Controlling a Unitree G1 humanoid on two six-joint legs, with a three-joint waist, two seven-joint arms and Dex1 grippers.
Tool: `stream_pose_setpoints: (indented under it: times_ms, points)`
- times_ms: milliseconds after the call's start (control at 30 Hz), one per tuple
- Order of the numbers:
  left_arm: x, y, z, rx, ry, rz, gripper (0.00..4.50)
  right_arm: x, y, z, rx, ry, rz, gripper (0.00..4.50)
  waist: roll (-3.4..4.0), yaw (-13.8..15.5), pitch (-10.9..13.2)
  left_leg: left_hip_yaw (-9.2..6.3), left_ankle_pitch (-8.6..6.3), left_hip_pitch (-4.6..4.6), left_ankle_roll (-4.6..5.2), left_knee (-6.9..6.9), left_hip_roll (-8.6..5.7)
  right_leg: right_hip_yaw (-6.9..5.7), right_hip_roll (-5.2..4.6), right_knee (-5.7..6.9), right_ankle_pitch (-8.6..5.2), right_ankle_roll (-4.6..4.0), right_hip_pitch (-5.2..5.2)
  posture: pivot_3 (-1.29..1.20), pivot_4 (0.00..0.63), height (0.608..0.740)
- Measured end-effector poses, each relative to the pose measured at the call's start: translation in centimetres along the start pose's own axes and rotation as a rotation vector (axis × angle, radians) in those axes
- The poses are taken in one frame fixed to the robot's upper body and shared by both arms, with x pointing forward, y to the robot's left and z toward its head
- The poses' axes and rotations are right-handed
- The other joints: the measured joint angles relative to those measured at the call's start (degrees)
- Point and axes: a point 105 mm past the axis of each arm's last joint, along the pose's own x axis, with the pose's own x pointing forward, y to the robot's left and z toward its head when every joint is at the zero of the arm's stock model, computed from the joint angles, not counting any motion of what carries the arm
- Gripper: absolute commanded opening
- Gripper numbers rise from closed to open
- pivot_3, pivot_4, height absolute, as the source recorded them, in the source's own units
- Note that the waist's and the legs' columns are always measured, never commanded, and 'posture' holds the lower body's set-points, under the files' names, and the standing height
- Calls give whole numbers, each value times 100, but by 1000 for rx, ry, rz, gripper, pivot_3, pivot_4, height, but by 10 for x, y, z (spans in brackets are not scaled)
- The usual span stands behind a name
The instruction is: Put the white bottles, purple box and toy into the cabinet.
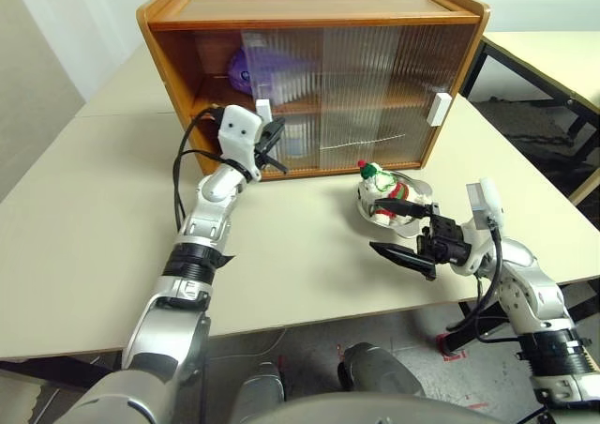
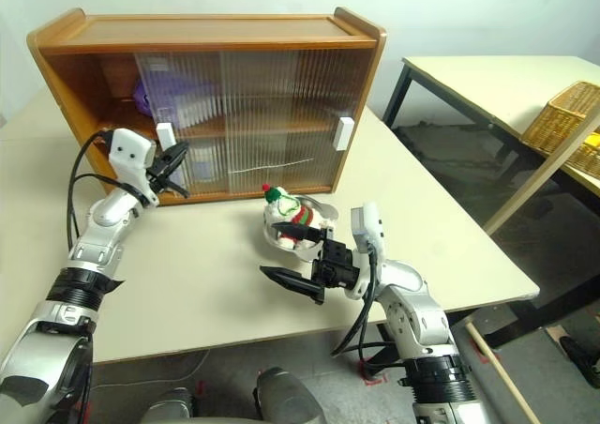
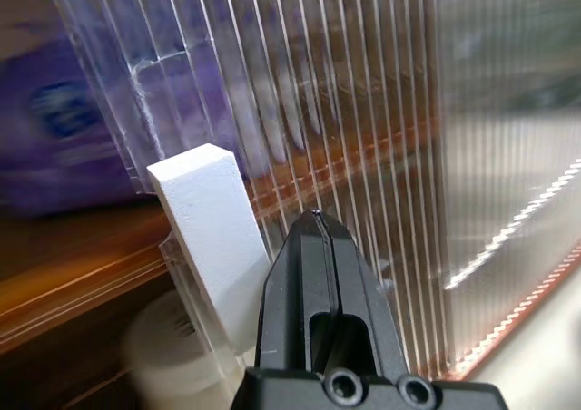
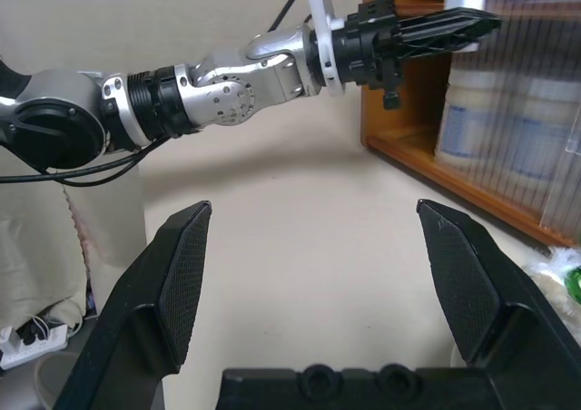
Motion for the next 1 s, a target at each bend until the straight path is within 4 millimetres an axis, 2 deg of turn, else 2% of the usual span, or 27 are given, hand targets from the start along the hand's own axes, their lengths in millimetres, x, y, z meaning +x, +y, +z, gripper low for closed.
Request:
stream_pose_setpoints:
  times_ms: [200,367,500,600,733,867,1000]
  points:
    - [-20,33,-9,14,39,117,16,1,-1,0,1,-1,13,4500,0,128,1,-5,4,28,-21,-35,-1,1,-1,-1,4,-8,-21,-171,0,740]
    - [-32,52,-14,26,62,180,16,3,-1,-1,1,-4,18,4500,0,245,0,-10,7,46,-36,-79,1,3,-2,-1,11,-20,-26,-162,0,740]
    - [-36,54,-15,32,65,187,16,4,-1,0,-1,-5,21,4500,3,309,-2,-11,18,47,-31,-98,9,1,4,2,16,-29,-15,-156,0,740]
    - [-37,54,-15,32,66,189,16,4,-1,1,-4,-5,23,4500,3,338,-2,-9,65,48,28,-119,16,0,11,2,15,-33,-17,-151,0,740]
    - [-37,53,-13,28,52,188,16,5,-2,2,-6,-5,26,4500,3,355,-2,-7,86,59,28,-155,17,0,12,3,17,-38,-21,-145,0,740]
    - [-40,44,-7,-48,-13,109,898,4,-3,2,-4,0,23,4500,3,416,-2,-8,95,62,19,-169,17,0,11,2,17,-42,-22,-147,0,740]
    - [-50,25,0,-127,-90,-24,2333,-2,-13,8,-17,-8,-11,4500,2,555,-3,-11,87,52,7,-168,19,0,6,2,6,-59,-27,-149,0,740]
